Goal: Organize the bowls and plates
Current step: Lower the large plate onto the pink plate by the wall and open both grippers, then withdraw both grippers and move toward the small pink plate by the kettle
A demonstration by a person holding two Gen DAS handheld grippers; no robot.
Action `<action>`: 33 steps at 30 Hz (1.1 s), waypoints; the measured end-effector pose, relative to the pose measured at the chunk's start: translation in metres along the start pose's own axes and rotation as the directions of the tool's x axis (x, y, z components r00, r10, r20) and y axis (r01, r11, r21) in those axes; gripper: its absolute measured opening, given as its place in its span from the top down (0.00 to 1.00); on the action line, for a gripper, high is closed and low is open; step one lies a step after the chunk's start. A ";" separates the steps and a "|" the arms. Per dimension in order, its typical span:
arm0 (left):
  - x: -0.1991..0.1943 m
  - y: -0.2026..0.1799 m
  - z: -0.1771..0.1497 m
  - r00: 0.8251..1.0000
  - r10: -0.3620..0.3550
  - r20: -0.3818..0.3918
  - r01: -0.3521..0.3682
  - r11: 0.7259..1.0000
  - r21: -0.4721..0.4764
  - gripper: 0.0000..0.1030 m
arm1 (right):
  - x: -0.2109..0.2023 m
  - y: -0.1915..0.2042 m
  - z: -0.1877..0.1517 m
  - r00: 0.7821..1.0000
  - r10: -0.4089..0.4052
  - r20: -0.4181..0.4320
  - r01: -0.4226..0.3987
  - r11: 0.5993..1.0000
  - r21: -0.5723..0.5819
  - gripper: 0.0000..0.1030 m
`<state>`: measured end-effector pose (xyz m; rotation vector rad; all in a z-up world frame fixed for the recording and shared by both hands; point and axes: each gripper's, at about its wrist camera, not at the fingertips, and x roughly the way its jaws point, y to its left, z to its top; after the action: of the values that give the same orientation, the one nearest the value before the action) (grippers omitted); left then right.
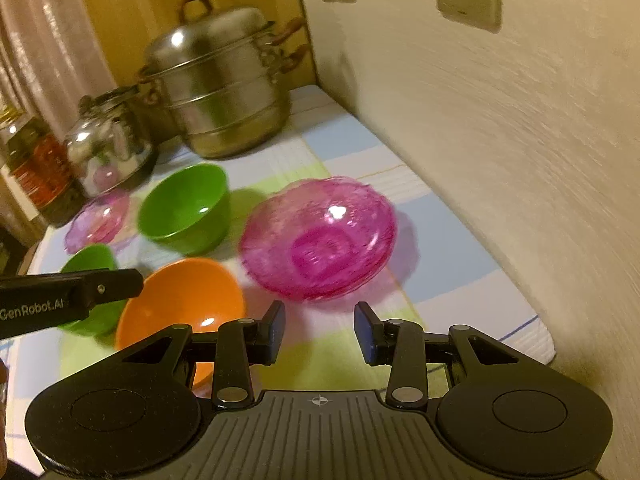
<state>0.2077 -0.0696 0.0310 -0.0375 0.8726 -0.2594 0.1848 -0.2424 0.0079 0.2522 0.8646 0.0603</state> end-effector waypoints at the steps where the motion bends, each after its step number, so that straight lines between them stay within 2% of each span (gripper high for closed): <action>1: -0.007 0.004 -0.005 1.000 0.007 0.004 -0.007 1.000 -0.010 0.73 | -0.004 0.004 -0.003 1.000 0.007 -0.001 -0.007 1.000 -0.008 0.63; 8: -0.046 0.029 -0.034 0.998 0.065 0.026 -0.063 0.995 -0.075 0.73 | -0.021 0.037 -0.022 0.998 0.057 -0.011 -0.058 0.996 -0.068 0.63; 17: -0.078 0.062 -0.064 0.991 0.132 0.033 -0.126 0.981 -0.144 0.73 | -0.030 0.077 -0.038 0.993 0.118 -0.023 -0.120 0.983 -0.139 0.63; 33: -0.100 0.106 -0.078 0.978 0.202 0.044 -0.188 0.957 -0.221 0.73 | -0.030 0.116 -0.047 0.986 0.163 -0.043 -0.168 0.966 -0.197 0.63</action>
<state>0.1091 0.0628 0.0417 -0.1603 0.8292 0.0226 0.1353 -0.1255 0.0295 0.1342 0.8555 0.3058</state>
